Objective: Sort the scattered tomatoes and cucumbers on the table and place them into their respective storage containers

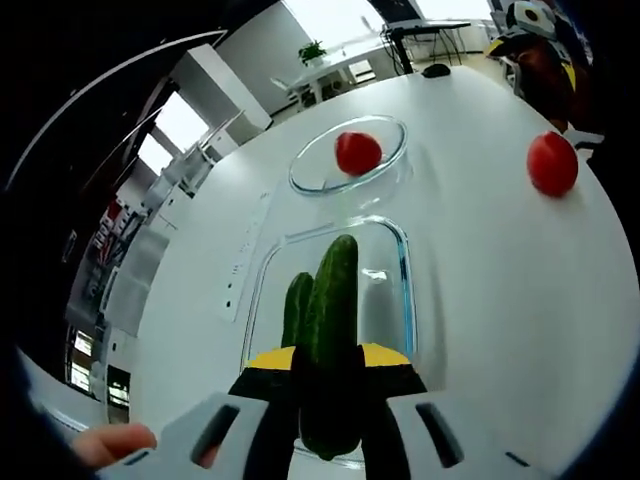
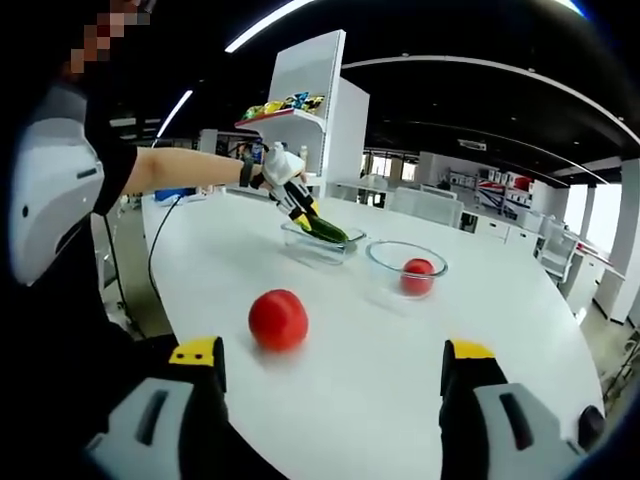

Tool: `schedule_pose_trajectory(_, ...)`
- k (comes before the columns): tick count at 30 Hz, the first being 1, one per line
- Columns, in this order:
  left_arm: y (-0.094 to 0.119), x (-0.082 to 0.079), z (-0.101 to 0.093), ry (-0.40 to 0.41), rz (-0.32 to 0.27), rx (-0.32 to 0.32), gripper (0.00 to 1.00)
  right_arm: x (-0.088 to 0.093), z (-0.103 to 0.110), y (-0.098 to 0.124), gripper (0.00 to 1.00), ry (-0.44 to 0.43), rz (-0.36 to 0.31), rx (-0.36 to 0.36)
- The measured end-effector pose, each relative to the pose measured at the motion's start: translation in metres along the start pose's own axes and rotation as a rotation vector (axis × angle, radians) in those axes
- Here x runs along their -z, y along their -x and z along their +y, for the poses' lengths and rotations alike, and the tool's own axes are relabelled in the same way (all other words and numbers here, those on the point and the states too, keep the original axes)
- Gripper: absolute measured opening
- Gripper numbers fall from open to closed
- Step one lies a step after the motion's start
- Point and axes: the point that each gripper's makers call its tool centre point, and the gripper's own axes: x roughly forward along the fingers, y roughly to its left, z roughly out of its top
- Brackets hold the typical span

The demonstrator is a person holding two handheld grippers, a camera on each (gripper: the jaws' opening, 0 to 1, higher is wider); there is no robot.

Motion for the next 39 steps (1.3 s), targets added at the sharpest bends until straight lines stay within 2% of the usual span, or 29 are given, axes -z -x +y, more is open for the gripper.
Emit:
schedule_pose_trajectory(5,-0.006,0.007,0.0,0.006,0.026,0.017,0.21,0.002,-0.001,0.001,0.84,-0.003,0.001,0.004)
schedule_pose_trajectory(7,-0.007,0.006,-0.002,0.025,0.018,0.031,0.21,0.003,-0.002,0.001,0.84,-0.004,0.002,0.005)
schedule_pose_trajectory(15,-0.016,0.003,-0.009,0.005,0.026,0.05,0.21,0.004,-0.002,0.001,0.84,-0.002,0.006,0.006)
schedule_pose_trajectory(27,-0.022,0.017,-0.01,0.03,0.044,0.072,0.21,0.005,-0.002,0.001,0.84,0.003,0.013,0.008)
schedule_pose_trajectory(39,-0.028,0.026,-0.013,-0.012,0.074,0.068,0.22,0.005,-0.002,0.001,0.83,0.009,0.021,0.014)
